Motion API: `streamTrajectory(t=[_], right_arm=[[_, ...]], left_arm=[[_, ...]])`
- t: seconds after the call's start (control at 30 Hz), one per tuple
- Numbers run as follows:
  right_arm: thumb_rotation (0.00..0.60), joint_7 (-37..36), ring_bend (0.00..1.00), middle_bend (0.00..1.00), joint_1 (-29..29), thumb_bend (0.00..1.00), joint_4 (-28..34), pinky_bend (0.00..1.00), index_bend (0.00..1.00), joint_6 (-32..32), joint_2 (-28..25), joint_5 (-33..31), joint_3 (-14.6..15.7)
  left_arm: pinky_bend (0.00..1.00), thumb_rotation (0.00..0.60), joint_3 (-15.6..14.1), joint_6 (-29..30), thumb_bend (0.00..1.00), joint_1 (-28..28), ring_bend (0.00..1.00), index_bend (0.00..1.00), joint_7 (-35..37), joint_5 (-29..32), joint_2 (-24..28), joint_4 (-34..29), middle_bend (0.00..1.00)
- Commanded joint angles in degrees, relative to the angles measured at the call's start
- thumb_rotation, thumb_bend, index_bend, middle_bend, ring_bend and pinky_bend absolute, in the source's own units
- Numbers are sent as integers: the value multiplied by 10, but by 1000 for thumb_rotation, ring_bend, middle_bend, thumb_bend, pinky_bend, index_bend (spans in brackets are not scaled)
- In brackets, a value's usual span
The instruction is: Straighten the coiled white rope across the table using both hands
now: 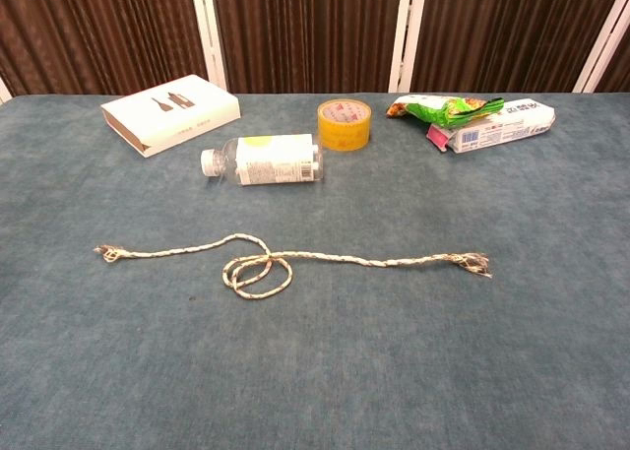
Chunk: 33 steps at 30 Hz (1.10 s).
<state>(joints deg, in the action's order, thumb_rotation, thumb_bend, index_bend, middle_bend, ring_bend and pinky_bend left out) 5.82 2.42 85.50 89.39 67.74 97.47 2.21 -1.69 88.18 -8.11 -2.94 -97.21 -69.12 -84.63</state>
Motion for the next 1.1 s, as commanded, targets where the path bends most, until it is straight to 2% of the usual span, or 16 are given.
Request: streamTrajectory(t=[0.03,0.2,0.4,0.63,0.93,1.1], right_arm=[[600,0,0,0,0,404,1,0,0,-1,-1,-1,0],[600,-2,0,0,-2,403,1,0,0,4,-1,-2,-2],[600,21,0,0,3,404,0,0,0,-14,10,-3,0],[600,63,0,0,11,403,8,0,0,-36,19,-10,-2],[600,91,0,0,19,404,15,0,0,-57,26,-25,-8],[600,93,0,0,21,403,10,0,0,-63,30,-31,-8]], left_arm=[[13,600,-1,-8,381,-3,0,0,-5,2,-4,-1,0],[12,600,-8,-51,378,-27,0,0,-6,-10,-24,7,0],[13,600,4,-146,383,-83,0,7,-11,8,-77,36,0],[14,600,31,-210,383,-138,0,128,-37,32,-161,95,0],[27,600,51,-209,384,-162,0,310,-39,54,-240,177,0],[31,600,58,-220,384,-173,0,370,-37,72,-266,223,0]])
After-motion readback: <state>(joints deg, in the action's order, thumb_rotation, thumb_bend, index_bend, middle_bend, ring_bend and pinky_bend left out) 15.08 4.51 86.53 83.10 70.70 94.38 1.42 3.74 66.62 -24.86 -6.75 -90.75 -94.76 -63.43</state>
